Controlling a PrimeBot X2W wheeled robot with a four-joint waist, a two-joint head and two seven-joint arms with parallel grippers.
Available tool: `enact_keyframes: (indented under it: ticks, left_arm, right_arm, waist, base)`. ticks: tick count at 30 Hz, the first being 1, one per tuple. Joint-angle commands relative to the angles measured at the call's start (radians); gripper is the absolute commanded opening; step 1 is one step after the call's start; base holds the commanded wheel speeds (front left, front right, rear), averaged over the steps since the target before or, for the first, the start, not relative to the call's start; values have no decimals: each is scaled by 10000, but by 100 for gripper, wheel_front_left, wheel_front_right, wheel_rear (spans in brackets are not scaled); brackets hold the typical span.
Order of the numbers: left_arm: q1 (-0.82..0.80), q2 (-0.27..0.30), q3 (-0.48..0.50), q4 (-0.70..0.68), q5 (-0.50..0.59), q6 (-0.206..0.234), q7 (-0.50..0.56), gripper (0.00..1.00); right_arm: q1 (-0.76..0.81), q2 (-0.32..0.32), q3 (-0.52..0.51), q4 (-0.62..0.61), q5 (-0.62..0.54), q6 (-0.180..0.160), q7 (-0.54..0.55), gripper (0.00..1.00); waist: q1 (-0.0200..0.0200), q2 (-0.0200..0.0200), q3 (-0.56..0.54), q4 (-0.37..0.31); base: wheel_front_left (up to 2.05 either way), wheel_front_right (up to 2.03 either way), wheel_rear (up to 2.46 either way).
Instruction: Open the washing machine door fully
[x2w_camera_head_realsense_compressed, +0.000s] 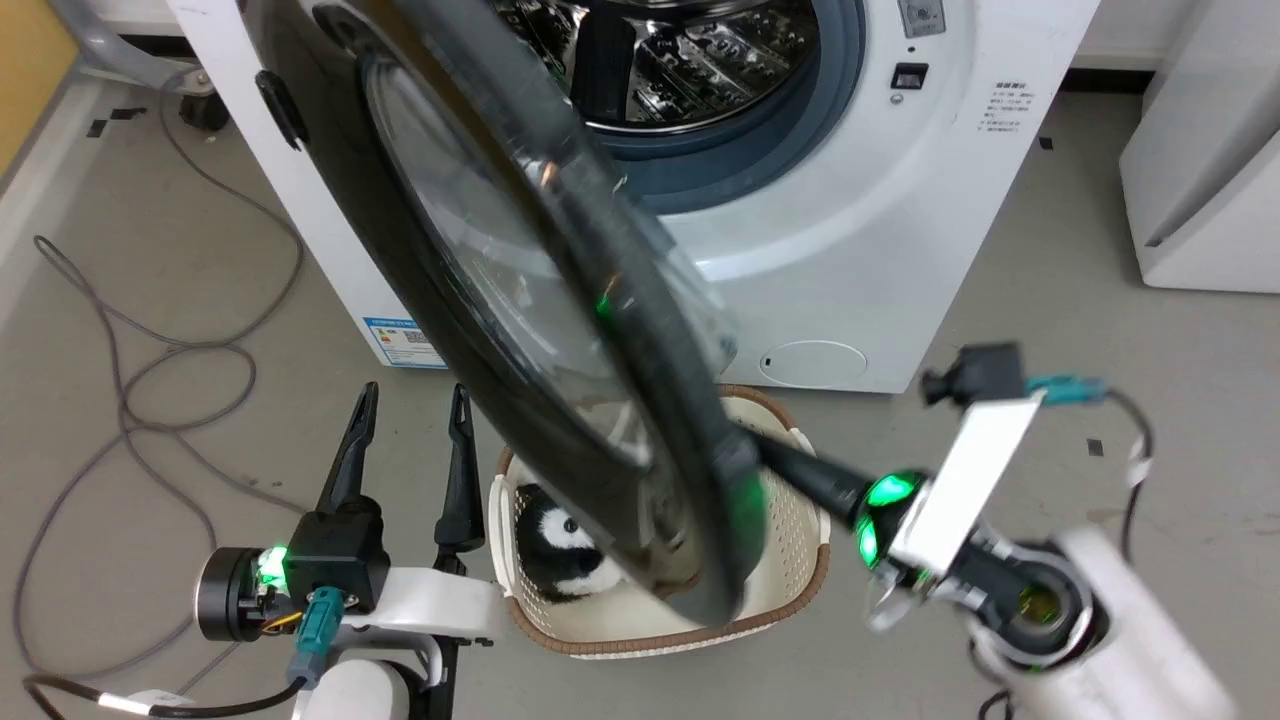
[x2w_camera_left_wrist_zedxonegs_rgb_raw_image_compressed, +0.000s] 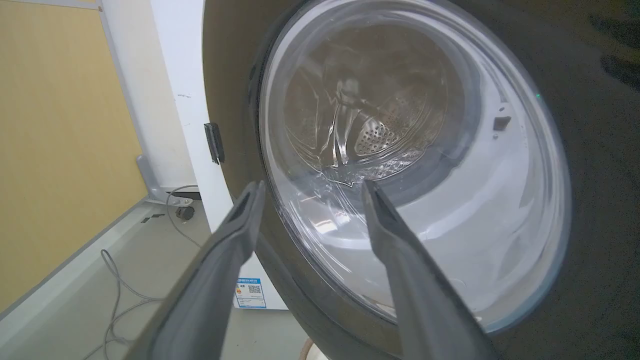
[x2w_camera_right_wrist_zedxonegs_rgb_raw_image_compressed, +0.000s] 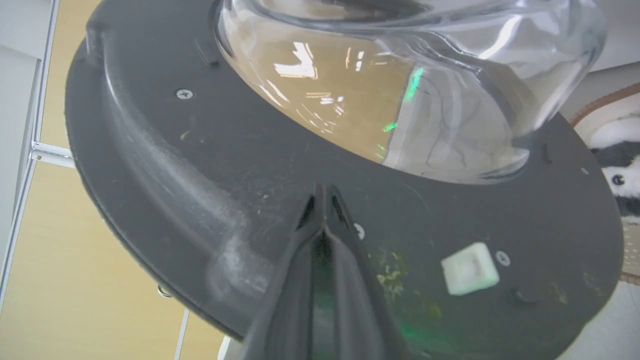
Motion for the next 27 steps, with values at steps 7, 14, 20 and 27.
enact_keyframes:
  ticks: [7,14,20,27]
  left_arm:
    - [179,8,33,93,64,-80,-53,100]
    - [345,8,72,191,73,-124,-53,100]
    - [458,8,102,274,83,-166,-53,100]
    - [598,8,155,333,94,-203,-53,100]
  right_arm:
    - [866,421,672,-506,-133,12,82,0]
    - [1502,592,1237,-937,-222,12,110,0]
    - [1832,451,1442,-1119,-532,12,-241,0]
    - [2060,101,726,-1609,-974,12,-1773,0]
  waist:
    - [2,0,-212,115]
    - [2,0,-440,171]
    - [2,0,-592,152]
    - [2,0,-844,106]
  base:
    - [0,0,0]
    - [0,0,0]
    - [0,0,0]
    - [0,0,0]
